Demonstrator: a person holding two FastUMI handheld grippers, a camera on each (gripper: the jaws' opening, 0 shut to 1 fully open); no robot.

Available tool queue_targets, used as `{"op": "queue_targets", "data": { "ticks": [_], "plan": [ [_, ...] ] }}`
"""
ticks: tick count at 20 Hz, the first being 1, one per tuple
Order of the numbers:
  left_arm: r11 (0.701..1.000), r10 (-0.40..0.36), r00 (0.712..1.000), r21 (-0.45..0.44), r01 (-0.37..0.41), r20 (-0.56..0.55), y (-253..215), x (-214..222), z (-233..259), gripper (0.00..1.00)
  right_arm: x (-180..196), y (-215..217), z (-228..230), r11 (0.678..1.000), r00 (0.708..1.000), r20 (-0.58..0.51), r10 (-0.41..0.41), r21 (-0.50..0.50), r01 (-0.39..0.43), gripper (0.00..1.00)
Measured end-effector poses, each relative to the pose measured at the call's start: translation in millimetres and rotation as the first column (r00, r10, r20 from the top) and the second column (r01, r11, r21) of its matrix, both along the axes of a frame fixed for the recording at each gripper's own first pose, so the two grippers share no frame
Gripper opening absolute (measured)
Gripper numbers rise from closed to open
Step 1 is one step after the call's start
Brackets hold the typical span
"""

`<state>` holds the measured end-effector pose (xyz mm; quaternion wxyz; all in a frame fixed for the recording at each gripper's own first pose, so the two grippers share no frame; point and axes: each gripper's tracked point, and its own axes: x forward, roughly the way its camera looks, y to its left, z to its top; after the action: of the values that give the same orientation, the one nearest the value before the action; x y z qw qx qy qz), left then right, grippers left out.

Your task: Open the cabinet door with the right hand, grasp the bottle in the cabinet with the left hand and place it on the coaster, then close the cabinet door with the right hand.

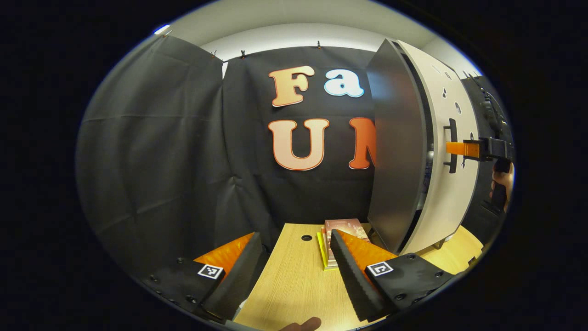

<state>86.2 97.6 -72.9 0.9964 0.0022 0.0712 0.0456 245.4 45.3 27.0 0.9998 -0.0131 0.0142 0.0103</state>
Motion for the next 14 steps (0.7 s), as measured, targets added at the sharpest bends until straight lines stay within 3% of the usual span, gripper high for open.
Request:
{"op": "queue_targets", "data": {
  "ticks": [6, 8, 9, 10, 12, 14],
  "plan": [
    [1.0, -0.019, 1.0, 0.022, 0.019, 0.017, -23.9, -27.1, 13.4, 0.98, -24.3, -6.3, 4.6, 1.0, 1.0, -0.013, 0.006, 0.023, -0.006, 0.24],
    [0.999, -0.031, 0.999, 0.032, 0.03, 0.016, -35.9, -37.4, 15.8, 0.98, -41.4, -11.6, 5.0, 0.999, 1.0, -0.015, 0.018, 0.039, -0.017, 0.17],
    [0.999, -0.034, 0.999, 0.041, 0.034, 0.017, -41.7, -41.7, 17.0, 0.98, -53.1, -18.4, 4.8, 0.999, 1.0, -0.014, 0.018, 0.042, -0.018, 0.21],
    [0.998, -0.039, 0.999, 0.046, 0.038, 0.022, -48.1, -45.9, 20.3, 0.98, -53.7, -18.4, 4.5, 0.999, 1.0, -0.011, 0.018, 0.046, -0.017, 0.17],
    [0.997, -0.045, 0.998, 0.063, 0.043, 0.034, -60.7, -57.3, 26.9, 0.98, -60.7, -24.2, 4.4, 0.998, 1.0, -0.003, 0.018, 0.055, -0.017, 0.24],
    [0.996, -0.058, 0.997, 0.068, 0.056, 0.041, -76.7, -67.9, 29.8, 1.0, -69.2, -30.1, 4.1, 0.997, 1.0, 0.005, 0.024, 0.072, -0.024, 0.17]
  ]
}}
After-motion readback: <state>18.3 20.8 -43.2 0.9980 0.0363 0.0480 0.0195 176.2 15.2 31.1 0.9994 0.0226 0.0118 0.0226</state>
